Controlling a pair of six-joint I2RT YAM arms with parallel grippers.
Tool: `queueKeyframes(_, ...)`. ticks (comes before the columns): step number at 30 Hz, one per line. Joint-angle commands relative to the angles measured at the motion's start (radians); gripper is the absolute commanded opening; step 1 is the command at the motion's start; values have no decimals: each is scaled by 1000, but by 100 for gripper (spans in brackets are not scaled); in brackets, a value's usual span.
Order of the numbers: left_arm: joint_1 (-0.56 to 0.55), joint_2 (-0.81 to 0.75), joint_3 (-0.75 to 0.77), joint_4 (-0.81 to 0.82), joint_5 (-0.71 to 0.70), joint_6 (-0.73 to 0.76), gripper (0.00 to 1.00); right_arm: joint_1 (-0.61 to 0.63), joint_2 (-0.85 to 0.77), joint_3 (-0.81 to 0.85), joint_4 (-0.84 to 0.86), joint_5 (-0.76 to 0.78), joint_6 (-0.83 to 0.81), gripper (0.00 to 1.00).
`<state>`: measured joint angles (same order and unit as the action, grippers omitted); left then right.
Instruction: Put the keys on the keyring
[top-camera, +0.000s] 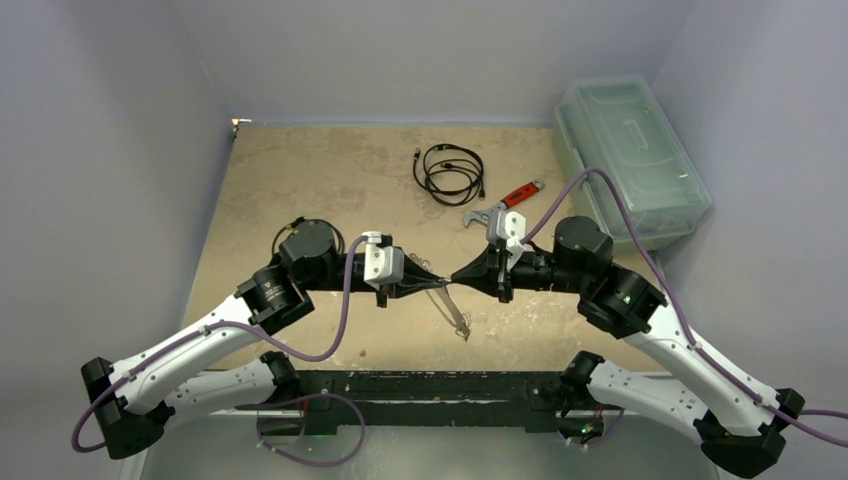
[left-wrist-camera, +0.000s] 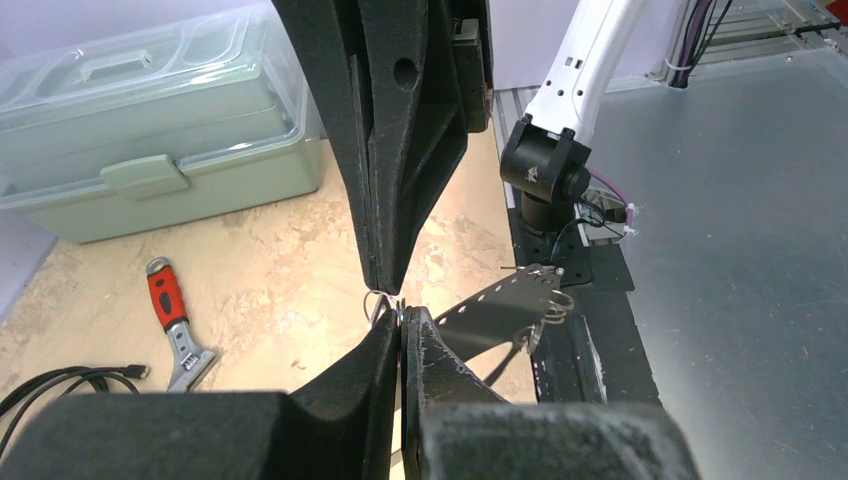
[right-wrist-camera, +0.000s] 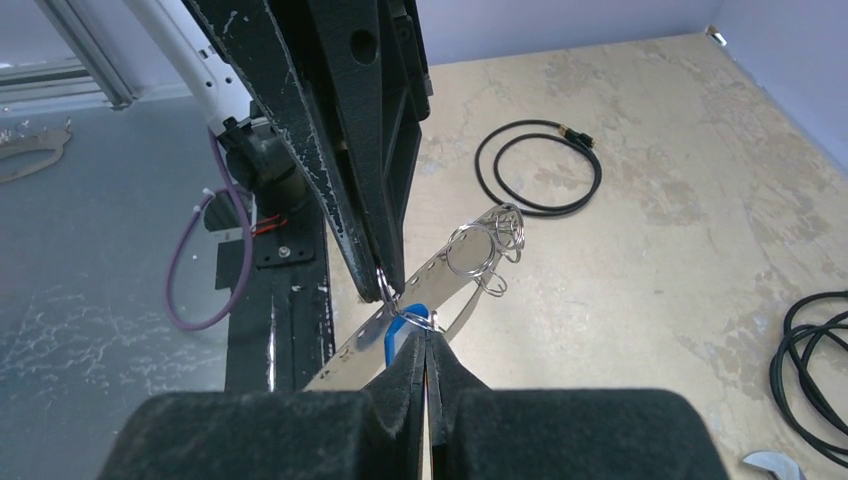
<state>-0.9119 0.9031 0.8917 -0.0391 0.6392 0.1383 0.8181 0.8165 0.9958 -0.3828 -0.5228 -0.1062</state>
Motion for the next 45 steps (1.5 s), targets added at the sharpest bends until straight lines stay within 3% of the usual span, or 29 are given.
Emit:
queueKeyframes(1,0,-13,18,41,-4,-9,0,3,-25,33,9,3,-6,0)
queueKeyframes(14,0,-11,27,51,-22,-21,0,3,-21,-37,85,-24,15,0)
queueKeyframes(20,0,-8,33,47,-24,-22,0,3,-10,-36,94,-38,15,29)
queueKeyframes(27,1,-9,35,47,-24,-25,0,3,-2,-31,94,-48,7,34)
queueKeyframes(32,0,-10,38,50,-25,-26,0,3,11,-35,99,-60,6,32)
queueKeyframes(33,1,-122,38,50,-28,-28,0,3,13,-36,102,-67,6,31)
queueKeyframes(34,1,-23,38,50,-29,-29,0,2,19,-38,106,-70,8,30)
queueKeyframes(41,0,-10,38,54,-28,-34,0,3,40,-43,118,-91,11,0)
queueKeyframes(45,0,-17,36,58,-50,-35,0,2,22,-53,132,-94,16,0)
